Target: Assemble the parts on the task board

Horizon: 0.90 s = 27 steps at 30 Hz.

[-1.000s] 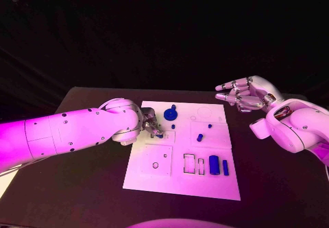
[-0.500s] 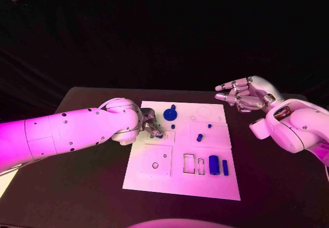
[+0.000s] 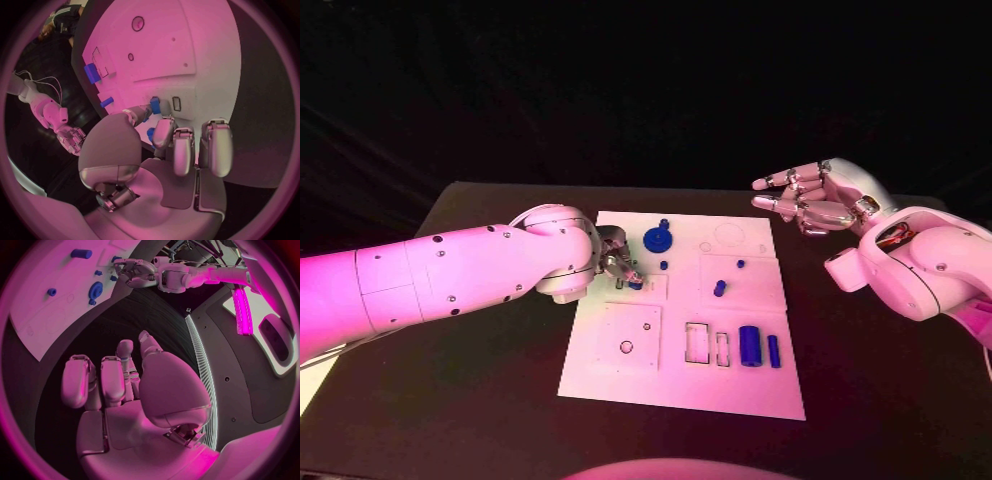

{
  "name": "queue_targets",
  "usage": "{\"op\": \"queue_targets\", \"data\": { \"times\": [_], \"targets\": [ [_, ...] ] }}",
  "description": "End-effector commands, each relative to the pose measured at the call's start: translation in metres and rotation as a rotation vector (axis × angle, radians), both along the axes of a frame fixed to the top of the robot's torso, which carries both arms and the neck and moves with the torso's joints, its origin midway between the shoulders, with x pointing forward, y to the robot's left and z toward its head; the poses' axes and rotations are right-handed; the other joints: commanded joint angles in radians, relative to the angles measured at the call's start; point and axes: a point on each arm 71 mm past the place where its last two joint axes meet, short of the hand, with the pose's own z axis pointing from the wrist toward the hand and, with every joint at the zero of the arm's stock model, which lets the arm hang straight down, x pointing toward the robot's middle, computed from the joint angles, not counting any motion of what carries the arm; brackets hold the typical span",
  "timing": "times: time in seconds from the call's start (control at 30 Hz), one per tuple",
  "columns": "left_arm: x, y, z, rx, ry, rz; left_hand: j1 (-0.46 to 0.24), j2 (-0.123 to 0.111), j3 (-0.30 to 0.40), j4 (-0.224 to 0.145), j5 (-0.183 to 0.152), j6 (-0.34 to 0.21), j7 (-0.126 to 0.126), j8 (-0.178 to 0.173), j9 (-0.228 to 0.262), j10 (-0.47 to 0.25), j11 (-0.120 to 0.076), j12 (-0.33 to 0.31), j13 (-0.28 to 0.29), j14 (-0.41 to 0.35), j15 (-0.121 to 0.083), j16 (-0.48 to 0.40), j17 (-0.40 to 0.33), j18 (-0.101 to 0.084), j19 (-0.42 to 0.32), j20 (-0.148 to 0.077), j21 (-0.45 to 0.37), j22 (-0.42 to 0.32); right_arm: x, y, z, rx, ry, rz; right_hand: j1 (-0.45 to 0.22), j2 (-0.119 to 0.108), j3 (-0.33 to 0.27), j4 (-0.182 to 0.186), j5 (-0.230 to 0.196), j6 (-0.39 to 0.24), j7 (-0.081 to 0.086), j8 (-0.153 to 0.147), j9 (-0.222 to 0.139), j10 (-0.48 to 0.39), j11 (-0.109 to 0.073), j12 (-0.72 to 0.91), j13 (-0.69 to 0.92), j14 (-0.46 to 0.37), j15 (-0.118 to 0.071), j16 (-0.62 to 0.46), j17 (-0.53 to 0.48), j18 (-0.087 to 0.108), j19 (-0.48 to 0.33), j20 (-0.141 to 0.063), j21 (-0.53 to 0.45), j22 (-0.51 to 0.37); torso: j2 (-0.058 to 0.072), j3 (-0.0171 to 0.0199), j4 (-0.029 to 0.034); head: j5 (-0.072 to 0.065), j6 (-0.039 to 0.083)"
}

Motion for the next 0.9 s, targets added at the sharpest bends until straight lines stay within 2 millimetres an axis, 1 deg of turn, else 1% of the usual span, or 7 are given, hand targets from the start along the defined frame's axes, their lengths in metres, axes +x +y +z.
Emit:
{"op": "queue_targets", "data": {
  "times": [0.03, 0.2, 0.33, 0.47, 0.73, 0.9],
  "targets": [
    [-0.0027, -0.0010, -0.0068, 0.017, 0.051, -0.004, -0.012, 0.001, -0.012, -0.003, -0.003, 0.014, -0.005, -0.005, -0.001, 0.004, -0.003, 0.004, 0.001, 0.107, -0.006, 0.003, 0.263, -0.009, 0.039, -0.007, 0.004, 0.129, -0.0012, 0.0015, 0.0001, -0.006, -0.002, 0.012, 0.001, 0.007, -0.006, 0.003, 0.004, -0.003, 0.001, 0.001, 0.002, 0.005, -0.004, 0.005, -0.001, 0.028, 0.002, -0.003, 0.000, 0.016, -0.005, -0.001, -0.004, -0.001, 0.000, 0.0009, -0.0005, 0.001, -0.002],
    [-0.0013, -0.0019, -0.0075, 0.024, 0.056, 0.004, -0.023, 0.006, -0.044, 0.008, -0.003, 0.024, -0.008, -0.005, 0.001, 0.007, -0.005, 0.009, 0.005, 0.107, -0.008, 0.003, 0.263, -0.010, 0.043, -0.009, 0.009, 0.138, -0.0018, 0.0018, 0.0004, -0.006, -0.002, 0.013, 0.001, 0.007, -0.006, 0.003, 0.004, -0.003, 0.001, 0.001, 0.002, 0.005, -0.004, 0.005, -0.001, 0.028, 0.002, -0.003, 0.000, 0.016, -0.005, -0.001, -0.004, -0.001, -0.001, -0.0002, -0.0001, 0.001, -0.002],
    [-0.0005, -0.0022, -0.0078, 0.026, 0.055, 0.010, -0.028, 0.008, -0.064, 0.014, -0.003, 0.030, -0.010, -0.003, 0.004, 0.009, -0.007, 0.012, 0.007, 0.107, -0.009, 0.003, 0.263, -0.012, 0.046, -0.011, 0.012, 0.143, -0.0021, 0.0020, 0.0005, -0.006, -0.002, 0.014, 0.001, 0.007, -0.006, 0.003, 0.004, -0.003, 0.001, 0.001, 0.002, 0.005, -0.004, 0.005, -0.001, 0.028, 0.002, -0.003, 0.000, 0.016, -0.005, -0.001, -0.004, -0.001, 0.000, 0.0002, -0.0006, 0.000, -0.002],
    [0.0000, -0.0032, -0.0077, 0.025, 0.053, 0.011, -0.031, 0.009, -0.076, 0.017, -0.003, 0.034, -0.011, -0.001, 0.005, 0.010, -0.008, 0.013, 0.008, 0.107, -0.010, 0.003, 0.263, -0.012, 0.048, -0.012, 0.014, 0.146, -0.0024, 0.0021, 0.0006, -0.006, -0.002, 0.015, 0.001, 0.007, -0.006, 0.003, 0.004, -0.003, 0.001, 0.001, 0.002, 0.005, -0.004, 0.005, -0.001, 0.028, 0.002, -0.003, 0.000, 0.016, -0.005, -0.001, -0.004, -0.001, 0.000, -0.0004, -0.0002, -0.003, -0.004],
    [0.0000, -0.0052, -0.0077, 0.029, 0.053, 0.004, -0.034, 0.004, -0.117, 0.024, -0.002, 0.045, -0.017, 0.005, 0.013, 0.017, -0.012, 0.023, 0.016, 0.107, -0.013, 0.003, 0.263, -0.015, 0.053, -0.015, 0.020, 0.157, -0.0026, 0.0021, 0.0005, -0.006, 0.000, 0.016, 0.001, 0.007, -0.006, 0.003, 0.004, -0.003, 0.001, 0.001, 0.002, 0.005, -0.004, 0.005, -0.001, 0.028, 0.002, -0.003, 0.000, 0.016, -0.005, -0.001, -0.004, -0.001, 0.000, -0.0008, -0.0003, -0.006, -0.008],
    [0.0007, -0.0048, -0.0077, 0.033, 0.049, 0.007, -0.049, 0.005, -0.175, 0.048, -0.001, 0.051, -0.018, 0.007, 0.018, 0.020, -0.014, 0.025, 0.016, 0.107, -0.014, 0.003, 0.263, -0.015, 0.055, -0.018, 0.021, 0.160, -0.0027, 0.0022, 0.0006, -0.007, 0.000, 0.017, 0.001, 0.006, -0.006, 0.003, 0.004, -0.003, 0.001, 0.001, 0.002, 0.005, -0.004, 0.004, -0.002, 0.028, 0.002, -0.003, 0.000, 0.016, -0.005, -0.001, -0.005, -0.001, 0.000, -0.0008, 0.0012, -0.007, -0.008]
  ]
}}
